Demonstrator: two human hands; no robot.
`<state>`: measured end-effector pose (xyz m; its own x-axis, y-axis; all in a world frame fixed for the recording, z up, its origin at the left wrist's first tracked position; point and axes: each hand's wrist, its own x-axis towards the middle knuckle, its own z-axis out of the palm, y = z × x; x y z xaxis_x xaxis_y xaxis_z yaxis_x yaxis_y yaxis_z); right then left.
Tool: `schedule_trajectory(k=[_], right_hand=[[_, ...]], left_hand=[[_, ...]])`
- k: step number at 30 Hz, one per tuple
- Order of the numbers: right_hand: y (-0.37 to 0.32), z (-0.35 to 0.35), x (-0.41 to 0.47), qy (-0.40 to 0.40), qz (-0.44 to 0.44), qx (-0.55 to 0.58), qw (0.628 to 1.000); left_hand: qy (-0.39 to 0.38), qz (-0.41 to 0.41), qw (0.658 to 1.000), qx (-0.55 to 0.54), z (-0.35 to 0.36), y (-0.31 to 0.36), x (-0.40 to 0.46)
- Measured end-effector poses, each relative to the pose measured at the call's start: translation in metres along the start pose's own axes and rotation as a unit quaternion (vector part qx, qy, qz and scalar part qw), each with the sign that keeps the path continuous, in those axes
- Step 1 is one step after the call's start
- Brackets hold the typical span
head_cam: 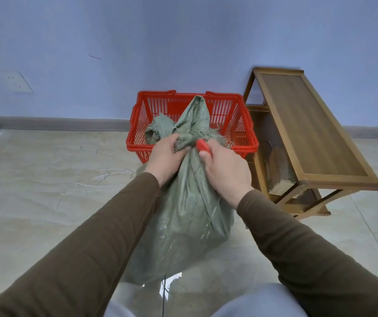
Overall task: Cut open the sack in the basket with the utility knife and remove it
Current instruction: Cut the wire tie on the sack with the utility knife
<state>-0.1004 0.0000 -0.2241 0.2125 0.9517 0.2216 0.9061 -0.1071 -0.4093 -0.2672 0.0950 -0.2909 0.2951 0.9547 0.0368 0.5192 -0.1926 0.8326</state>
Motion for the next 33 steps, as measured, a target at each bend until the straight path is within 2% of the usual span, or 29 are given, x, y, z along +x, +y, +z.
schedule_trajectory(k=[2, 3, 5, 7, 11, 13, 17, 20, 23, 25, 27, 31, 33], right_hand=[[0.007, -0.025, 0.013, 0.084, 0.053, 0.066, 0.993], [0.012, -0.032, 0.017, 0.08, 0.069, 0.091, 0.99], [0.011, -0.022, 0.015, -0.011, 0.06, 0.118, 0.991], [0.001, -0.003, 0.015, -0.037, 0.062, 0.189, 0.979], [-0.008, 0.01, 0.018, -0.053, 0.068, 0.273, 0.958], [-0.01, 0.017, 0.012, -0.066, 0.097, 0.348, 0.93], [-0.011, 0.023, 0.009, -0.051, 0.128, 0.459, 0.878], [-0.008, 0.025, 0.008, -0.055, 0.156, 0.5, 0.85], [-0.005, 0.028, 0.007, -0.054, 0.173, 0.505, 0.844], [-0.005, 0.029, 0.006, -0.053, 0.175, 0.525, 0.831], [-0.006, 0.028, 0.005, -0.054, 0.171, 0.537, 0.825], [-0.008, 0.027, 0.004, -0.057, 0.173, 0.56, 0.808], [-0.007, 0.028, 0.007, -0.041, 0.192, 0.568, 0.799]], left_hand=[[0.047, -0.07, 0.995, 0.045, -0.019, -0.032, -0.002], [0.06, -0.09, 0.994, 0.028, -0.026, -0.04, -0.004], [0.03, -0.096, 0.99, -0.099, -0.027, -0.026, -0.004], [-0.014, -0.074, 0.98, -0.186, -0.021, -0.003, -0.003], [-0.086, -0.06, 0.959, -0.262, -0.015, 0.019, -0.012], [-0.11, -0.056, 0.948, -0.293, -0.015, 0.02, -0.016], [-0.106, -0.022, 0.956, -0.274, -0.014, 0.029, -0.018], [-0.129, -0.008, 0.941, -0.313, -0.017, 0.031, -0.02], [-0.1, -0.033, 0.921, -0.375, -0.013, 0.029, -0.021], [-0.036, -0.083, 0.903, -0.421, -0.009, 0.03, -0.022], [0.024, -0.126, 0.899, -0.419, -0.005, 0.03, -0.02], [-0.002, -0.164, 0.889, -0.429, -0.003, 0.037, -0.02], [0.04, -0.148, 0.914, -0.374, -0.003, 0.041, -0.022]])
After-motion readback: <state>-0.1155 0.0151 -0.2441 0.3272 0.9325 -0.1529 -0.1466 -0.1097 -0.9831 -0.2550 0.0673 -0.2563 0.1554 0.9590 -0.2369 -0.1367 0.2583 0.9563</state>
